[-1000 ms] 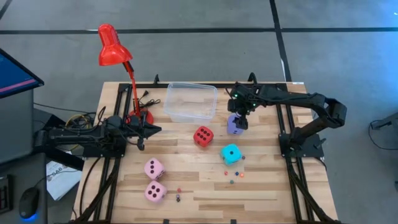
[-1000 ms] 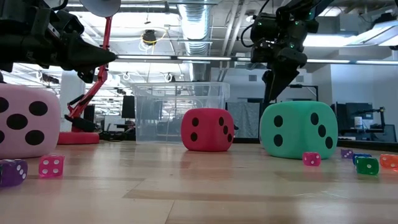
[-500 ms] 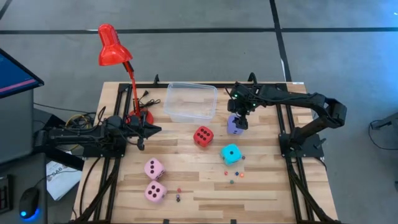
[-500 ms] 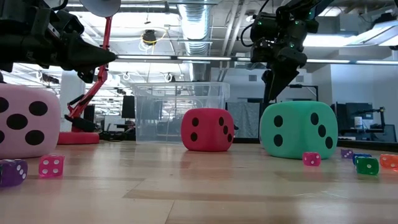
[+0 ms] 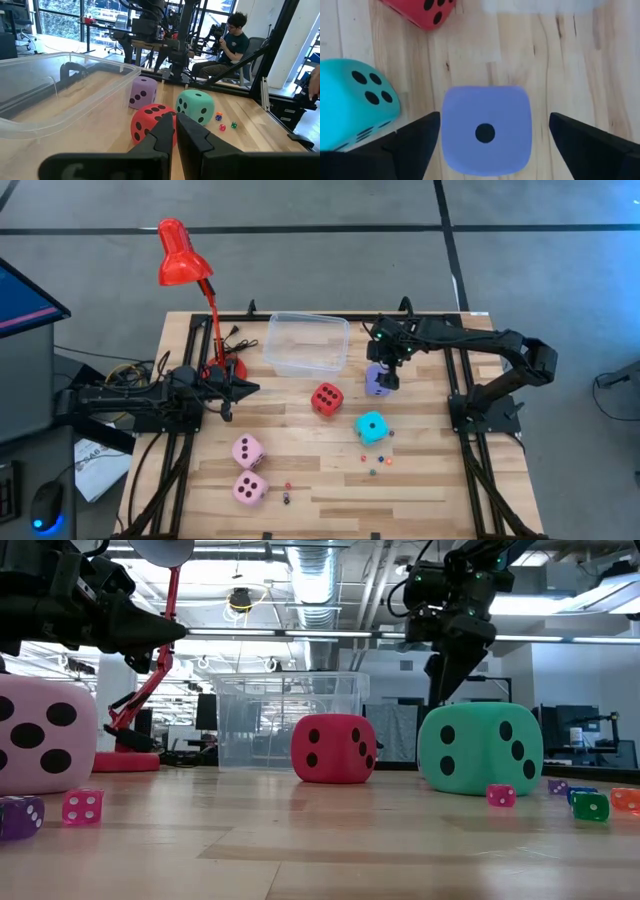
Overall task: Pick & Place Dice
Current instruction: Put the large purple die into the transparent bin
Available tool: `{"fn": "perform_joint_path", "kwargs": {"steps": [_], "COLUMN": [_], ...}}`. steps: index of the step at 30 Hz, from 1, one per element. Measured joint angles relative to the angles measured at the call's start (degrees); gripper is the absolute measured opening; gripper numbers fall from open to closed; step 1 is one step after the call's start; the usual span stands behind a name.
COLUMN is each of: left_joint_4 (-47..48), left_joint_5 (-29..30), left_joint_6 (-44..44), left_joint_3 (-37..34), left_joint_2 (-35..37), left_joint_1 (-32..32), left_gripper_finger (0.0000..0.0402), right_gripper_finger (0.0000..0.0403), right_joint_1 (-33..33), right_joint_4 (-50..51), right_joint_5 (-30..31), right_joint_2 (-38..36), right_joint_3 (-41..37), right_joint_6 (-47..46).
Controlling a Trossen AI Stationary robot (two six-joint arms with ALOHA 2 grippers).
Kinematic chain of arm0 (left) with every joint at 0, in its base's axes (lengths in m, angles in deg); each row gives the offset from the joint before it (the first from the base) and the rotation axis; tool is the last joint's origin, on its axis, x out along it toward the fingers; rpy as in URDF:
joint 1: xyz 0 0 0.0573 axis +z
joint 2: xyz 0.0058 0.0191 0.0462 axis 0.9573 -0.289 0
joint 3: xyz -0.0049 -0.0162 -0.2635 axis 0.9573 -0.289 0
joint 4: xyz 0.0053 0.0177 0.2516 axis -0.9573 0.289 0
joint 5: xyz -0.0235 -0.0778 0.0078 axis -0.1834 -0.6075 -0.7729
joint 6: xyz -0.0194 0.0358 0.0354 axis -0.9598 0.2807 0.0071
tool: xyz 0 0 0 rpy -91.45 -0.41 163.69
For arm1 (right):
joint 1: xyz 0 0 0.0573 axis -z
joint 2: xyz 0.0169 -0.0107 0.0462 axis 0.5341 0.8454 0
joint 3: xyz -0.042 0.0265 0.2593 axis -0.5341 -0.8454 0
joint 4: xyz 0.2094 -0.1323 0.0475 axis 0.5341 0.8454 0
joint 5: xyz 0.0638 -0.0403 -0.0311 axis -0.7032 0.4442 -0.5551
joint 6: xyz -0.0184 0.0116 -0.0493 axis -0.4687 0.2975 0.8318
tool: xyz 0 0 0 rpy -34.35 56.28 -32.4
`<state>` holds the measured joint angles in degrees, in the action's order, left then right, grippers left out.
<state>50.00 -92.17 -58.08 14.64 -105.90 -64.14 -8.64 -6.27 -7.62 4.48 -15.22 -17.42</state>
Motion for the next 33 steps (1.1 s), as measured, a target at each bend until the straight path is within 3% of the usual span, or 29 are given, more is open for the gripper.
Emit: {"fn": "perform_joint_path", "kwargs": {"steps": [4, 33], "left_joint_4": [0.0, 0.0], "left_joint_5": [0.0, 0.0], "left_joint_6": [0.0, 0.0], "left_joint_3": [0.0, 0.0], "left_joint_2": [0.0, 0.0], "left_joint_1": [0.0, 0.0], "left_gripper_finger": [0.0011, 0.0011], "right_gripper_finger": [0.0395, 0.04], "right_joint_1": [0.1, 0.3], "right_joint_4": [0.7, -0.9], "right_joint_5": [0.0, 2.6], "right_joint_2": [1.0, 2.9], "right_joint_3": [-0.4, -2.9], "right_joint_6": [-0.3, 0.1]}}
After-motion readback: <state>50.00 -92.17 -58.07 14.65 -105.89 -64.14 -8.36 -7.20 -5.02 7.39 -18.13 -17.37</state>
